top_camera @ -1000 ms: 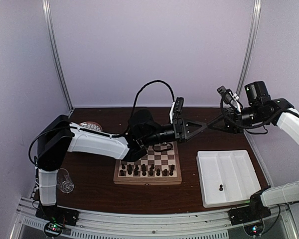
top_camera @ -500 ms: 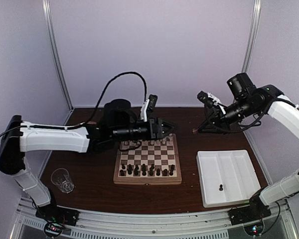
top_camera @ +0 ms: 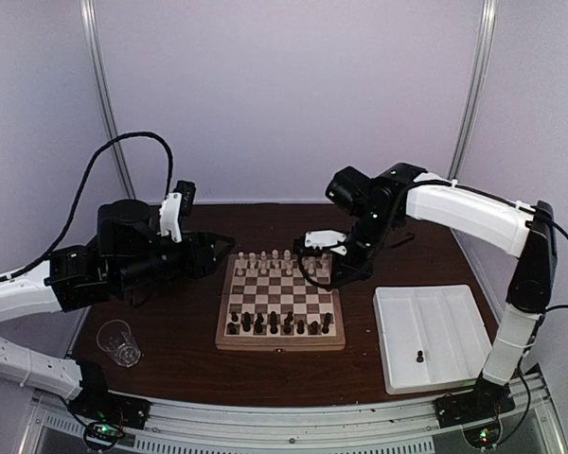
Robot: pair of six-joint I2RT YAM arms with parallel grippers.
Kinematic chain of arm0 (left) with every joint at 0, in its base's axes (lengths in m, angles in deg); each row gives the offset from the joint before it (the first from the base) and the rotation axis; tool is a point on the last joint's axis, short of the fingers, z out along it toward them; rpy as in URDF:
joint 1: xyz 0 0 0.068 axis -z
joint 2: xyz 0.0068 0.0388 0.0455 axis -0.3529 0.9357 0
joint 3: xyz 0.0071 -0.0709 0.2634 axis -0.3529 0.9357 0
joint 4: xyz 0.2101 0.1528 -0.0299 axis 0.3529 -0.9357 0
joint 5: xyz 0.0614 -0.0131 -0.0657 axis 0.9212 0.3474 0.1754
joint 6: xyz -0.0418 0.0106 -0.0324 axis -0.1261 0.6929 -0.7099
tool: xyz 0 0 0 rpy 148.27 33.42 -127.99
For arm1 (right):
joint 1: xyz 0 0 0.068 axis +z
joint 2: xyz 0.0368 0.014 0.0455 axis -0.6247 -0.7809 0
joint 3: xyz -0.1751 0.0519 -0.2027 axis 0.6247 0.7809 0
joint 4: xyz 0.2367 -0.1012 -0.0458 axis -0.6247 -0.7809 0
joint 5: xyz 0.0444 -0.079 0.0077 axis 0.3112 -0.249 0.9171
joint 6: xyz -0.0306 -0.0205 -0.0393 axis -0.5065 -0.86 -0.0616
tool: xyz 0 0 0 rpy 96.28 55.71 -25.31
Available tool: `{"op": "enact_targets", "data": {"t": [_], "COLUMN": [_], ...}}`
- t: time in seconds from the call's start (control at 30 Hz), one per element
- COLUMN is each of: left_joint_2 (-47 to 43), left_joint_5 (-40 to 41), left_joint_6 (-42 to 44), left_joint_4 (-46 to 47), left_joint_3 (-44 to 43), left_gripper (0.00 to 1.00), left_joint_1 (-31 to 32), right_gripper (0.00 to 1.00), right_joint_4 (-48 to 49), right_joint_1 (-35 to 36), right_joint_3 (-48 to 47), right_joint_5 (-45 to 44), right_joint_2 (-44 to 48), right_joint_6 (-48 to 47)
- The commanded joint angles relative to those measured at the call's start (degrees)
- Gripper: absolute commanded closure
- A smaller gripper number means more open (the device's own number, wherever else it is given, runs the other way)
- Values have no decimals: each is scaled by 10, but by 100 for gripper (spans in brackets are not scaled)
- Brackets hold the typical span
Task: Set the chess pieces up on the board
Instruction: Place the pawn at c7.
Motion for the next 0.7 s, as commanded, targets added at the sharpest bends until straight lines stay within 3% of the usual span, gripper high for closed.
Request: {"op": "enact_targets", "data": {"t": [0.0, 0.27, 0.67], "left_joint_2": [-41, -67, -74], "left_joint_5": [63, 63, 62], "left_joint_6": [15, 2, -2], "left_joint_4": [-51, -58, -60], "left_joint_3": [20, 45, 57], "left_gripper": [48, 47, 47], "left_joint_1": [-5, -4, -4], "right_gripper": [93, 93, 93], "right_joint_4": [-50, -90, -98], "right_joint_1": [34, 68, 87], "right_joint_3": [-59, -128, -158], "right_joint_5": [-95, -143, -149], "right_joint_2": [-61, -169, -233], "right_joint_6": [-13, -22, -17]}}
